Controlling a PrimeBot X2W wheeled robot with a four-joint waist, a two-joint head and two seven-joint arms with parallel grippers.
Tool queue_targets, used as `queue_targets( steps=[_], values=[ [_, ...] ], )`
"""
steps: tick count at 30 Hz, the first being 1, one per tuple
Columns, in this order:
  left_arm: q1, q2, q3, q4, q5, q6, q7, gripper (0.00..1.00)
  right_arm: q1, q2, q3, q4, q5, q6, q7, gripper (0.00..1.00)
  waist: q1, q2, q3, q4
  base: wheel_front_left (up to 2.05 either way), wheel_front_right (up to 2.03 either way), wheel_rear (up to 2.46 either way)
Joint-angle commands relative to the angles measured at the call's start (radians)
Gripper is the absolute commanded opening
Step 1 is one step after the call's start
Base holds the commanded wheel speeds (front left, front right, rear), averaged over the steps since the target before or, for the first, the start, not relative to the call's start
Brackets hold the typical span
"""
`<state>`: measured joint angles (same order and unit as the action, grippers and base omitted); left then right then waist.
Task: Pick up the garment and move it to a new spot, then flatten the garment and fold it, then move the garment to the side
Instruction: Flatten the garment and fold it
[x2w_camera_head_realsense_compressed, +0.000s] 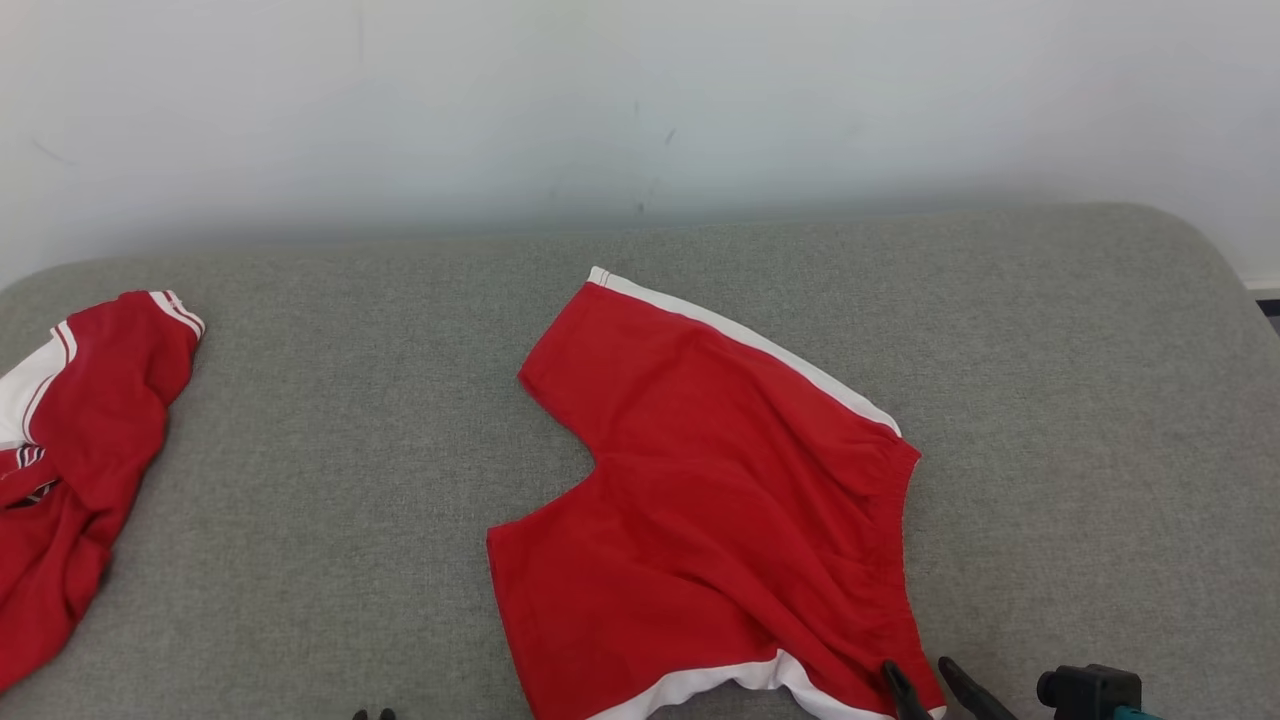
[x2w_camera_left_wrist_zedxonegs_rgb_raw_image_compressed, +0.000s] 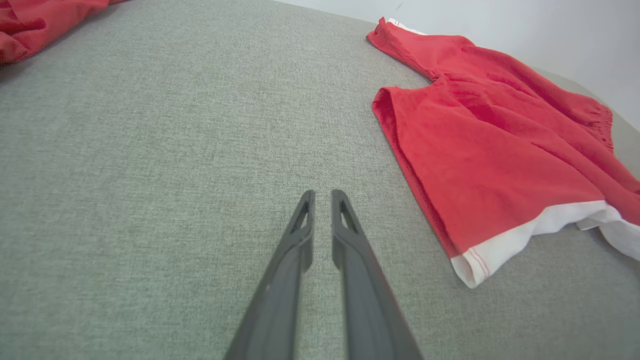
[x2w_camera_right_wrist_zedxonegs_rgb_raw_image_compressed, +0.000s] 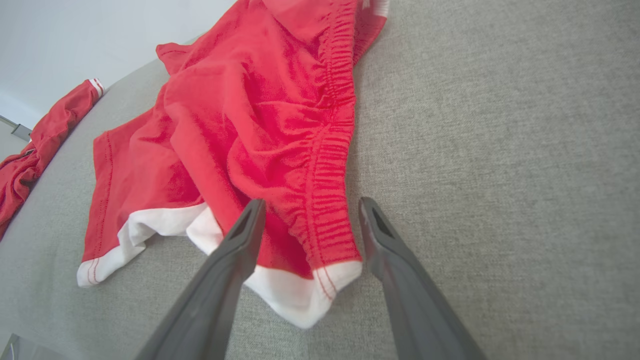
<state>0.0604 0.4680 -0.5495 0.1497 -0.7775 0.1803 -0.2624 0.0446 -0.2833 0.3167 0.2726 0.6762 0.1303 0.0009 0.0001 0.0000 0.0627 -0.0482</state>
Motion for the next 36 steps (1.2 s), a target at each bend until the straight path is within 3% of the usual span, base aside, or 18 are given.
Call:
queue_targets(
  steps=[1, 6, 18, 32, 33, 34, 35, 36],
  values=[
    [-0.004, -0.014, 0.010, 0.003, 0.019, 0.001, -0.003, 1.00, 0.017, 0.014, -0.015, -0.011, -0.029, 0.001, -0.002, 1.00, -0.0001, 0.0000, -0.006, 0.001, 0.00, 0.00, 0.00],
    [0.007, -0.040, 0.022, 0.001, 0.046, 0.001, -0.003, 1.00, 0.035, 0.047, -0.054, -0.044, -0.062, 0.001, -0.022, 1.00, -0.0001, 0.0000, -0.015, 0.001, 0.00, 0.00, 0.00],
    [-0.045, -0.141, -0.126, 0.118, 0.106, -0.101, 0.020, 1.00, 0.100, 0.061, -0.122, -0.082, -0.142, 0.001, -0.015, 1.00, -0.0001, 0.0000, -0.002, -0.001, 0.00, 0.00, 0.00],
    [-0.171, -0.239, -0.156, 0.368, 0.121, -0.182, 0.009, 1.00, 0.033, 0.091, -0.057, 0.026, -0.156, 0.001, -0.028, 1.00, -0.0001, 0.0000, 0.041, -0.031, 0.00, 0.00, 0.00],
    [-0.178, -0.245, -0.156, 0.385, 0.120, -0.188, 0.008, 0.74, 0.030, 0.091, -0.051, 0.033, -0.153, 0.001, -0.031, 1.00, -0.0001, 0.0000, 0.040, -0.031, 0.00, 0.00, 0.00],
    [-0.187, -0.253, -0.154, 0.398, 0.118, -0.191, 0.008, 0.34, 0.027, 0.093, -0.045, 0.038, -0.147, 0.001, -0.032, 1.00, -0.0001, 0.0000, 0.040, -0.029, 0.00, 0.00, 0.00],
    [-0.190, -0.259, -0.153, 0.411, 0.120, -0.199, 0.007, 0.00, 0.025, 0.092, -0.041, 0.042, -0.145, 0.001, -0.035, 0.49, -0.0001, 0.0000, 0.038, -0.027, 0.00, 0.00, 0.00],
    [-0.193, -0.266, -0.155, 0.424, 0.123, -0.202, 0.005, 0.00, 0.025, 0.091, -0.037, 0.046, -0.143, 0.001, -0.036, 0.32, -0.0001, 0.0000, 0.036, -0.025, 0.00, 0.00, 0.00]
  ],
)
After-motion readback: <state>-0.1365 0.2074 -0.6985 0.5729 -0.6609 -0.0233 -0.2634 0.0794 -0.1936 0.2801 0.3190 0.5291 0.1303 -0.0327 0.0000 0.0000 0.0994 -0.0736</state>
